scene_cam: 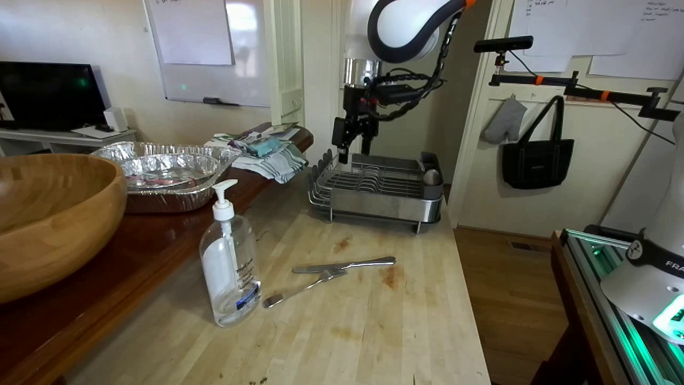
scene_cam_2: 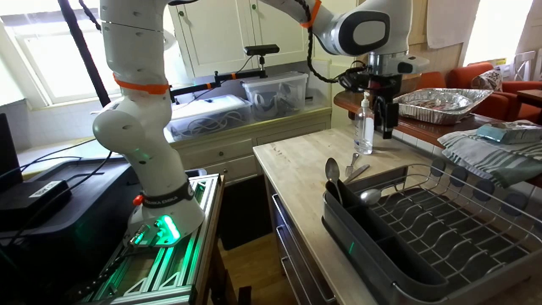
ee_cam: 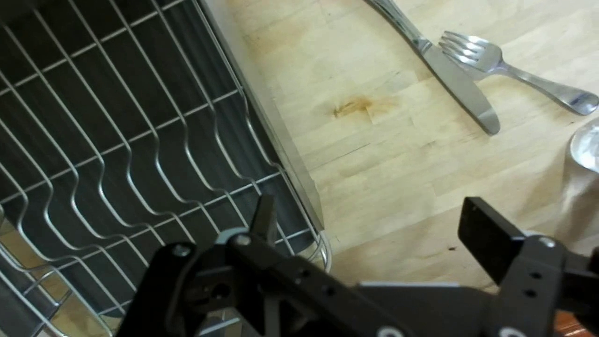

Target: Put the silver spoon from the counter in the cutlery holder on the dishrack.

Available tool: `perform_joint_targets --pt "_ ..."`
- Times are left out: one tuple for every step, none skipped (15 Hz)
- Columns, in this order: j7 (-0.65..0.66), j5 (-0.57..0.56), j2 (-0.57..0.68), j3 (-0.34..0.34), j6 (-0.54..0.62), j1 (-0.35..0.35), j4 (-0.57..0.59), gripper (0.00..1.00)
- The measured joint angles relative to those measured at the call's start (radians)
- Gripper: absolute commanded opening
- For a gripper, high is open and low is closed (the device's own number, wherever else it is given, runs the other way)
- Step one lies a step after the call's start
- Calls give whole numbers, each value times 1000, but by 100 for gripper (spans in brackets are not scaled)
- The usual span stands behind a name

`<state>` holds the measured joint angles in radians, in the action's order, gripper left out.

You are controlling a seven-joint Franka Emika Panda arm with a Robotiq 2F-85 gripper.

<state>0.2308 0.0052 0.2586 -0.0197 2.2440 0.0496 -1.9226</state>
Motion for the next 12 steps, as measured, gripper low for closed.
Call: perform_joint_targets --pt "-6 2 -13 6 41 0 -34 100" --pt "-13 4 -27 12 80 0 -66 100" --pt "-19 8 -38 18 112 0 -96 100" --pt "-25 11 -48 23 141 0 -123 100" --pt "-30 15 -57 28 165 0 -148 100" --pt "-36 21 -64 33 184 0 -169 100" --pt "-41 27 -70 37 202 0 -188 100" --pt "-47 34 -76 42 216 0 -204 100" --pt "-56 46 -80 46 231 0 -219 100" --pt "-61 55 -84 49 242 0 -231 100" --pt "-62 59 -87 51 245 0 -237 100" --pt "-63 60 -88 51 246 0 -238 100"
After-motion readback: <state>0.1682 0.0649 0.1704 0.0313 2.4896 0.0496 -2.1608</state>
